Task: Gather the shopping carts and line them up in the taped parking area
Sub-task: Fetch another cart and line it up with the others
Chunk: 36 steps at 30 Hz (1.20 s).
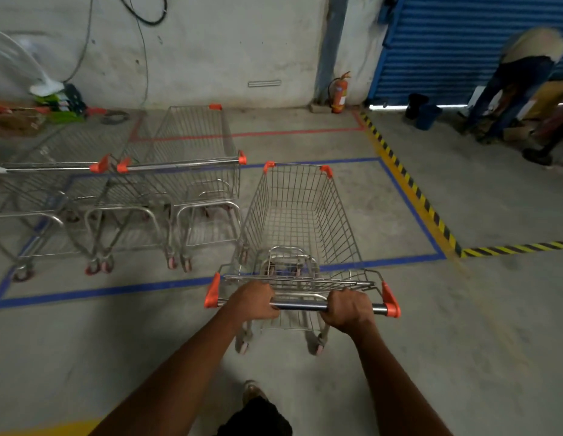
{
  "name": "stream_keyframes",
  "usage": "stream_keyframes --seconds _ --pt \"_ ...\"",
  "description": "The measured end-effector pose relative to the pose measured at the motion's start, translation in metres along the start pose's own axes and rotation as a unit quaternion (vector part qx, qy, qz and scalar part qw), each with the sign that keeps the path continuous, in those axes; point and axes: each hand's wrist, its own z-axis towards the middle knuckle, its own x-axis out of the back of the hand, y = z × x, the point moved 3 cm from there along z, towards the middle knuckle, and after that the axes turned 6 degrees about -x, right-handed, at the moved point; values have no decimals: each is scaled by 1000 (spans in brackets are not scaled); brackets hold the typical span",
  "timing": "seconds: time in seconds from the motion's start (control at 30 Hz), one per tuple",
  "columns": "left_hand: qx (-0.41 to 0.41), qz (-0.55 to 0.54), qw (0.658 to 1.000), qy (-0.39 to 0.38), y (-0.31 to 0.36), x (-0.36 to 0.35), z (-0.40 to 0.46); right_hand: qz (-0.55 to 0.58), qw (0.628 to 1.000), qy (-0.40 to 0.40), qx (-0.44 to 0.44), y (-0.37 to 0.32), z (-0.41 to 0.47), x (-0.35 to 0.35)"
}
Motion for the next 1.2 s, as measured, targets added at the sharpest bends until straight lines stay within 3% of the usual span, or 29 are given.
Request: stream_keyframes --seconds 0.1,0.23,0.47,0.6,0.73,1.2 --pt "5 -51 998 -42 -4 23 45 7 1000 -11 -5 18 46 10" --pt "16 -23 998 -48 -3 43 98 1 1000 -20 -19 37 102 24" --pt "36 -17 999 12 -11 76 175 18 996 -66 -47 62 193 42" --pt "43 -24 998 26 -18 99 221 18 999 27 5 79 246 52" --pt "73 -20 996 38 -25 125 266 -4 1000 -8 26 92 300 70" --pt "143 -19 988 52 -45 197 392 -13 995 14 101 130 472 105"
